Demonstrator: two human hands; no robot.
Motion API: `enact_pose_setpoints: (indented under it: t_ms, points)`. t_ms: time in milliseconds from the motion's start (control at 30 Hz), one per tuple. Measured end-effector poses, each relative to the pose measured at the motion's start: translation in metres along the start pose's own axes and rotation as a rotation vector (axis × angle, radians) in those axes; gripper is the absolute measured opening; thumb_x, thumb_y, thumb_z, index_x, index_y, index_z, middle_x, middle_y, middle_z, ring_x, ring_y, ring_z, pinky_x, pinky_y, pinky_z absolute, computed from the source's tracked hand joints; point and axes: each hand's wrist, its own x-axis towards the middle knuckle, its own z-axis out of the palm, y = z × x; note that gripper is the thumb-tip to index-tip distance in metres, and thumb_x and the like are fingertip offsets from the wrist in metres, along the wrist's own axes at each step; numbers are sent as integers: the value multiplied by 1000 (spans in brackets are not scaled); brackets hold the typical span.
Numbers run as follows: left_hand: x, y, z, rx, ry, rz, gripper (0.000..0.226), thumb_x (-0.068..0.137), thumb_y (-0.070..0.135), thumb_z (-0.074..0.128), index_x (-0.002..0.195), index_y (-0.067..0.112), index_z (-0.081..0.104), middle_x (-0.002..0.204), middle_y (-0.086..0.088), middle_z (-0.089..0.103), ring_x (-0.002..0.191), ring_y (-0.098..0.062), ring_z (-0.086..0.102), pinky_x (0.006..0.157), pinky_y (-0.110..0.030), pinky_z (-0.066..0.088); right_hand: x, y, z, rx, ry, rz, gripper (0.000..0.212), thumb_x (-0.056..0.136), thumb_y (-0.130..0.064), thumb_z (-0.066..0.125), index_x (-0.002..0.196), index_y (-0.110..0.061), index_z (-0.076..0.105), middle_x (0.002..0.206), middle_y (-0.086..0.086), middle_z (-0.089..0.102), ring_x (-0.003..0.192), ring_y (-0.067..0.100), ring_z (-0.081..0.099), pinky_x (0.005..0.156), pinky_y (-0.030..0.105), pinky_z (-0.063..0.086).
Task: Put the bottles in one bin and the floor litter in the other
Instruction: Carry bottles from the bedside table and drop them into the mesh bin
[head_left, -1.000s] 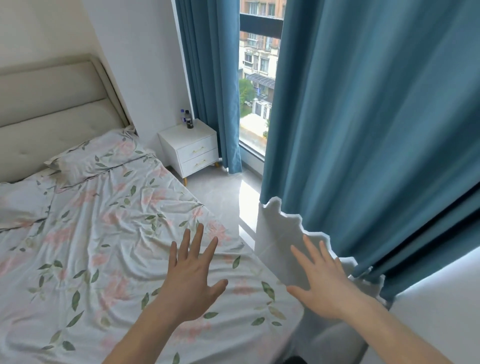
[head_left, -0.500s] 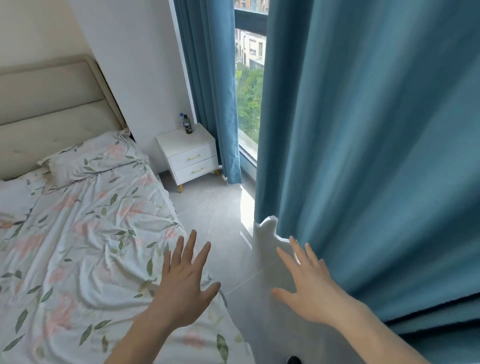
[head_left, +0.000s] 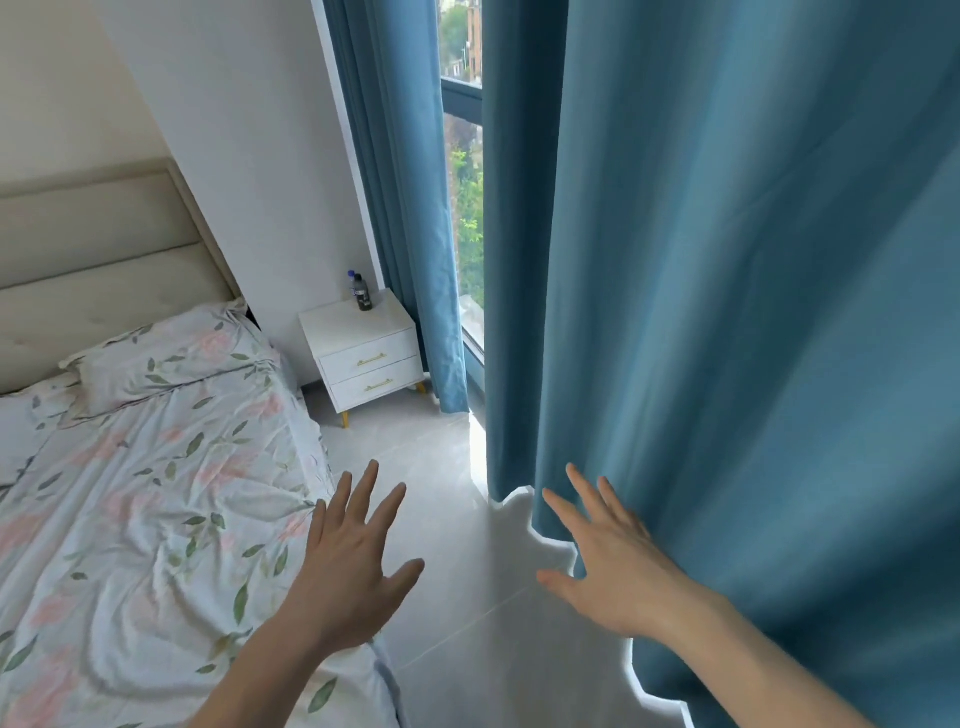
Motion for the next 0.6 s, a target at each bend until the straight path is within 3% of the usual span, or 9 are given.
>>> enact_pose_setpoints:
  t_ms: [133, 300, 467, 600]
  points:
    - [22, -5, 2, -21, 3, -46, 99, 71, 79, 16, 161, 40, 8, 164, 12, -27, 155, -21, -21, 127, -44, -4, 32, 4, -12, -12, -16, -61, 88, 95, -61, 50, 159, -43, -7, 161, -16, -36, 152, 19, -29, 127, 48, 0]
    - [63, -22, 1, -54, 6, -103, 91, 79, 75, 27, 161, 40, 7, 164, 14, -27, 154, -18, -24, 127, -42, -7, 84, 1, -29, -21, -81, -109, 86, 96, -59, 51, 159, -42, -5, 160, -18, -36, 150, 15, -31, 127, 47, -3]
    - [124, -64, -10, -110, 47, -168, 99, 68, 78, 14, 160, 43, 7, 165, 15, -25, 153, -13, -26, 126, -39, -10, 174, -27, -53, -38, -100, -166, 85, 96, -57, 53, 160, -40, -1, 161, -18, -34, 151, 16, -29, 127, 47, -2]
    - [184, -121, -30, -139, 70, -243, 95, 73, 77, 18, 160, 42, 6, 165, 14, -24, 153, -14, -26, 126, -39, -10, 264, -69, -70, -88, -102, -217, 84, 97, -61, 50, 161, -39, -1, 163, -15, -31, 153, 19, -25, 127, 47, 2]
